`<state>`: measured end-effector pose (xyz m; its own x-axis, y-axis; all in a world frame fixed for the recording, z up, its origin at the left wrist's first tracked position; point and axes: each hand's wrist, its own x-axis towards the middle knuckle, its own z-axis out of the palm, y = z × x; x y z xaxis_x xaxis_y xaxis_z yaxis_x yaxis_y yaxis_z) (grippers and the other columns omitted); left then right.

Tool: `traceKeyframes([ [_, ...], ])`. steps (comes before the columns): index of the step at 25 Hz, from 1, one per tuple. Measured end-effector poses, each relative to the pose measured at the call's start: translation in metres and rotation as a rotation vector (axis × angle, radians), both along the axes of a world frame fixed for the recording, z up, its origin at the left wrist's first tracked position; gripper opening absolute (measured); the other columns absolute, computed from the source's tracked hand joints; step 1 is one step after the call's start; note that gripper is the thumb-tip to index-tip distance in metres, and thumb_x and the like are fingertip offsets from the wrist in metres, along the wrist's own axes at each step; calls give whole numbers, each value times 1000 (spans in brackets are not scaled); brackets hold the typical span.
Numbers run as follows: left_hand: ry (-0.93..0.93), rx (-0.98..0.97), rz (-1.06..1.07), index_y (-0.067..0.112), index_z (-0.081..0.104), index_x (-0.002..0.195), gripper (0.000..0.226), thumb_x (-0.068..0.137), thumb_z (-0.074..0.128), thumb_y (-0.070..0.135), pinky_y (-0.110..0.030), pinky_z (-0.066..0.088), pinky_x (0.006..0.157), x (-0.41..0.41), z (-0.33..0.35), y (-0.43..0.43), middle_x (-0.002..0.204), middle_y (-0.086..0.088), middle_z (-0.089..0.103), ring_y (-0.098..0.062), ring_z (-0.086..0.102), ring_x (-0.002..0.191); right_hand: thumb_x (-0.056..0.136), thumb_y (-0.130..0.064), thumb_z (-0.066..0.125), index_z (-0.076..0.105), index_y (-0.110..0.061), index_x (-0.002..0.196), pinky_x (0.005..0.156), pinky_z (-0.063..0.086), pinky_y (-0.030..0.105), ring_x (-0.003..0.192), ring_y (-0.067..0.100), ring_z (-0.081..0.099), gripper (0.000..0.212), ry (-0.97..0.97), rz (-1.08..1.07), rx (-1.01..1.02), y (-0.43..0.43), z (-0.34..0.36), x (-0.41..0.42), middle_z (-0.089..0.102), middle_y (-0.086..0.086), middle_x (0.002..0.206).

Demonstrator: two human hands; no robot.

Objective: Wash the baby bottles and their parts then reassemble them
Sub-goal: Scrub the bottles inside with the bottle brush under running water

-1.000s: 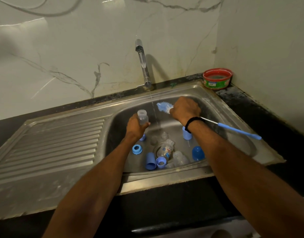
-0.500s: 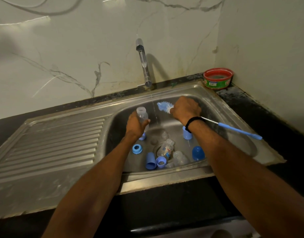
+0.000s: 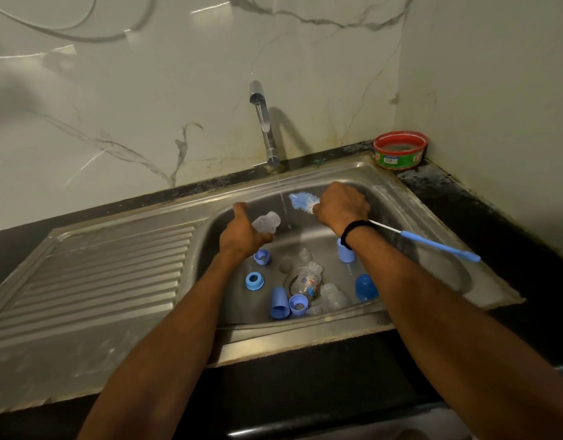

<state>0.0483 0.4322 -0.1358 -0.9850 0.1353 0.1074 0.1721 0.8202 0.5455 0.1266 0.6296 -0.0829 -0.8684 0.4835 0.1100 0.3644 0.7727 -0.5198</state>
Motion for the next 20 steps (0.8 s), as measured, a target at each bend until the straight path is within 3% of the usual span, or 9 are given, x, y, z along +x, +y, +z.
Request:
traceKeyframes([
  [3, -15, 92, 21, 21, 51, 117, 61, 73, 87, 43, -35, 54, 79, 0, 14, -8, 114, -5, 64, -16, 61, 87, 91, -26, 64, 64, -11, 105, 66, 41, 31, 91, 28, 63, 21, 21, 2, -10, 0, 2, 1, 67, 10, 105],
  [5, -25, 119, 10, 19, 58, 109, 50, 75, 85, 43, -29, 50, 73, -1, 24, -10, 110, -5, 65, -13, 59, 86, 92, -27, 63, 63, -11, 105, 67, 41, 31, 85, 26, 58, 21, 30, 4, -5, -1, 3, 1, 67, 10, 105],
  [8, -27, 61, 3, 17, 61, 119, 54, 76, 85, 41, -28, 47, 79, -4, 38, -9, 118, -8, 63, -18, 56, 98, 93, -27, 61, 63, -11, 106, 68, 41, 32, 93, 28, 62, 20, 42, 5, -22, -2, 3, 1, 67, 10, 107],
  [13, 66, 34, 54, 12, 43, 133, 82, 71, 89, 41, -36, 52, 89, -4, 68, 2, 127, -11, 57, -25, 56, 108, 94, -26, 61, 63, -12, 105, 68, 41, 32, 96, 28, 63, 18, 51, -2, -28, -2, 4, 0, 67, 9, 107],
  [16, 158, 22, 33, 11, 47, 131, 76, 75, 86, 43, -33, 49, 84, -3, 79, 11, 128, -11, 60, -24, 56, 104, 93, -25, 61, 63, -12, 104, 69, 42, 32, 98, 28, 63, 17, 58, 4, -36, -2, 3, 0, 67, 10, 108],
  [20, 248, 24, -7, 13, 56, 135, 71, 78, 83, 46, -38, 51, 92, -5, 89, 17, 133, -11, 62, -31, 60, 116, 94, -26, 62, 63, -11, 105, 69, 43, 32, 99, 29, 63, 19, 59, 2, -37, -1, 4, 0, 67, 10, 108],
])
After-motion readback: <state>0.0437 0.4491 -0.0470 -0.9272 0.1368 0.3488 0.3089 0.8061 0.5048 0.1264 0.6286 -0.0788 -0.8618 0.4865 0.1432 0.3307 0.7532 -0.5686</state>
